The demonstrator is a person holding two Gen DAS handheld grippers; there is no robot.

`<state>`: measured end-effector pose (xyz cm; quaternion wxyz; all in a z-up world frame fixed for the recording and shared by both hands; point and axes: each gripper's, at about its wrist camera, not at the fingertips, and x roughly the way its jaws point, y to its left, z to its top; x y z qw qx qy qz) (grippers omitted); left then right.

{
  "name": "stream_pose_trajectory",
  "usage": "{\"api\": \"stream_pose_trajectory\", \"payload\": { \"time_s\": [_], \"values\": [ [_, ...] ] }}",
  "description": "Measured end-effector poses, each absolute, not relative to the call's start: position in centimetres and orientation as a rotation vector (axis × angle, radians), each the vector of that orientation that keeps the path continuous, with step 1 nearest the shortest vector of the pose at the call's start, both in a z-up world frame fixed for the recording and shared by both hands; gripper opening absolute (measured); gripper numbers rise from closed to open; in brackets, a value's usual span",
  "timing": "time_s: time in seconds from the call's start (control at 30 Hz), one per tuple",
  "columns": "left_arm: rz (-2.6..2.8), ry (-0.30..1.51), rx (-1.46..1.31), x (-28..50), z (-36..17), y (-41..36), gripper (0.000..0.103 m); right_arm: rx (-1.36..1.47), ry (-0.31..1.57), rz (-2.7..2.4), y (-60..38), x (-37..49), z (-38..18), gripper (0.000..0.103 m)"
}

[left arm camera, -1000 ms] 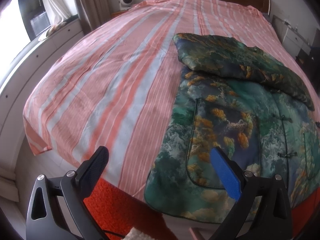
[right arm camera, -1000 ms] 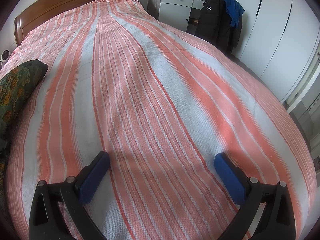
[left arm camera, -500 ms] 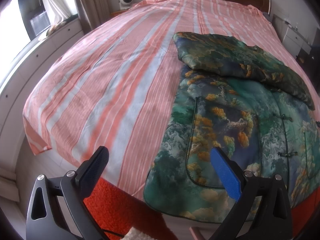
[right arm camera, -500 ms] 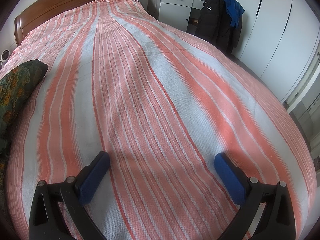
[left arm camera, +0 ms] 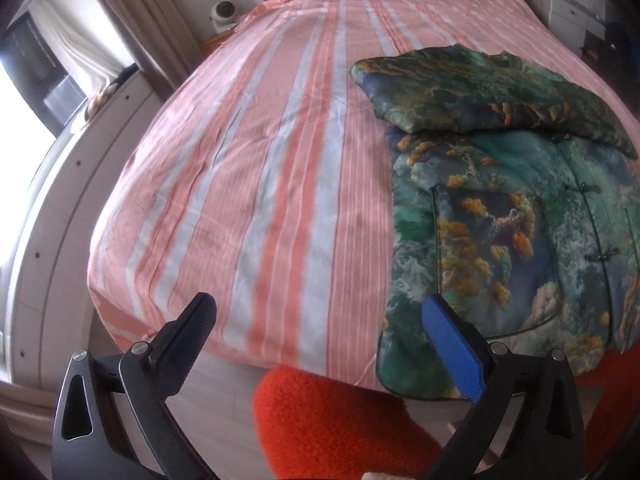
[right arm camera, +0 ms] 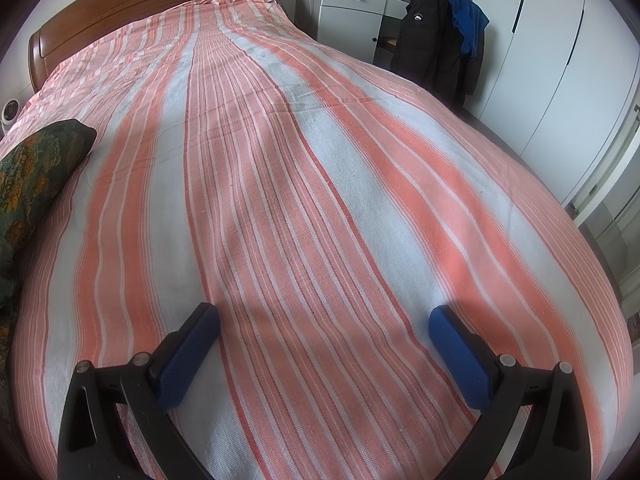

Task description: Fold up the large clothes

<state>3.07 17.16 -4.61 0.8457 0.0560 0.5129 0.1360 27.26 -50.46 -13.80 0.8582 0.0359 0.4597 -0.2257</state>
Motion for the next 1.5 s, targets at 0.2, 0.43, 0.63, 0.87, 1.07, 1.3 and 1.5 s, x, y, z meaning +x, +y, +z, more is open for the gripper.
{"api": "stream_pose_trajectory", "payload": {
  "time_s": [0.2, 0.43, 0.63, 0.87, 1.07, 1.3, 1.5],
  "values": [
    [0.244, 1.120, 0.076, 2.5, -6.9, 15.4, 0.102, 0.075, 0.966, -0.474, -50.4, 27.3, -13.8, 0.103],
    [0.286, 1.132, 0.146, 2.1, -5.3, 16.4, 0.102, 0.074, 0.966, -0.475, -50.4, 27.2, -13.8, 0.103],
    [0.322, 1.120, 0.099, 1.1, -5.3, 16.9, 0.102, 0.076, 0.970, -0.474, -50.5, 27.4, -13.8, 0.103],
    [0.274, 1.114, 0.042, 0.5, -6.6, 15.5, 0.102, 0.157, 0.925, -0.448, -50.5, 25.5, -11.9, 0.103],
    [0.237, 1.101, -0.033, 1.4, -7.6, 14.8, 0.102, 0.212, 0.673, -0.484, -45.4, 18.4, -4.3, 0.103],
    [0.199, 1.037, -0.079, 1.3, -6.8, 14.0, 0.102, 0.021, 0.549, -0.093, -32.4, 11.9, 1.3, 0.103],
    [0.239, 1.081, -0.090, 0.6, -9.0, 15.0, 0.102, -0.110, 0.634, 0.117, -27.4, 6.8, 0.4, 0.103]
  ]
}}
